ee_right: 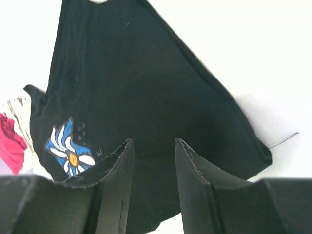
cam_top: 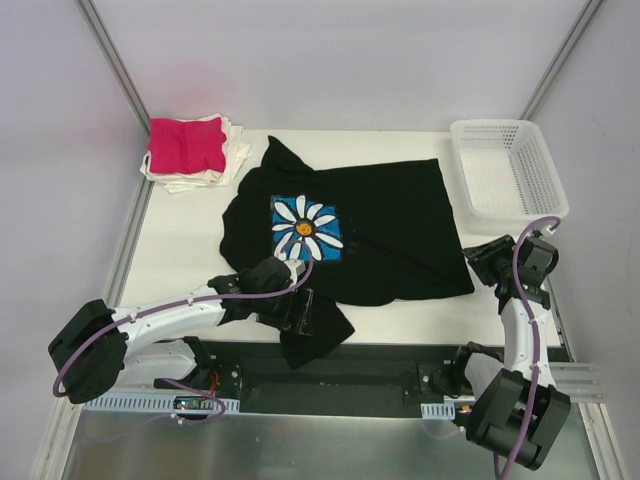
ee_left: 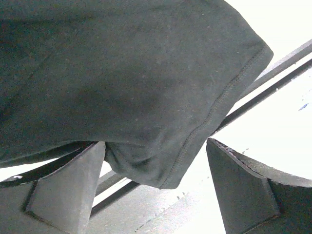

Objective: Fold and stack the t-shirts
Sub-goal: Flatten out the tshirt

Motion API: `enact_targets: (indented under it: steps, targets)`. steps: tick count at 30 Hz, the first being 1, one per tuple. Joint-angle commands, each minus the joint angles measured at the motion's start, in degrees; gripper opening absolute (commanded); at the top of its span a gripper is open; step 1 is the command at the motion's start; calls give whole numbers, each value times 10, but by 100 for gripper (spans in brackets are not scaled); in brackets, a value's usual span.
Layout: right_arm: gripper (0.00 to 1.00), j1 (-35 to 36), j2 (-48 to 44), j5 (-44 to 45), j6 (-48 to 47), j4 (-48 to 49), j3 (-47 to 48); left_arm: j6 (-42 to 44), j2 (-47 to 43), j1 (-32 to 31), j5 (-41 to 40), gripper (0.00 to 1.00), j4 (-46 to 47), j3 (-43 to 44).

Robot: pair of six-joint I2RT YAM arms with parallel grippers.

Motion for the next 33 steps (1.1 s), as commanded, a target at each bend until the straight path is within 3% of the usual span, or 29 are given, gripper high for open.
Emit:
enact_targets:
  steps: [1, 3, 9, 20, 33]
  targets:
    - [42, 49, 16, 2, -25, 9, 52, 24, -4, -5, -5, 91, 4, 31]
    - [45, 93, 37, -4, -39, 5, 73, 28, -9, -5, -1, 99, 1, 35]
    - [46, 238, 166, -8, -60, 18, 155, 28, -32, -5, -2, 99, -31, 51]
    - [43, 455, 562, -53, -65, 10, 446, 54, -117, -5, -97, 99, -102, 118]
    - [41, 477, 767, -117, -31, 12, 677, 59, -181, -4, -177, 99, -141, 173]
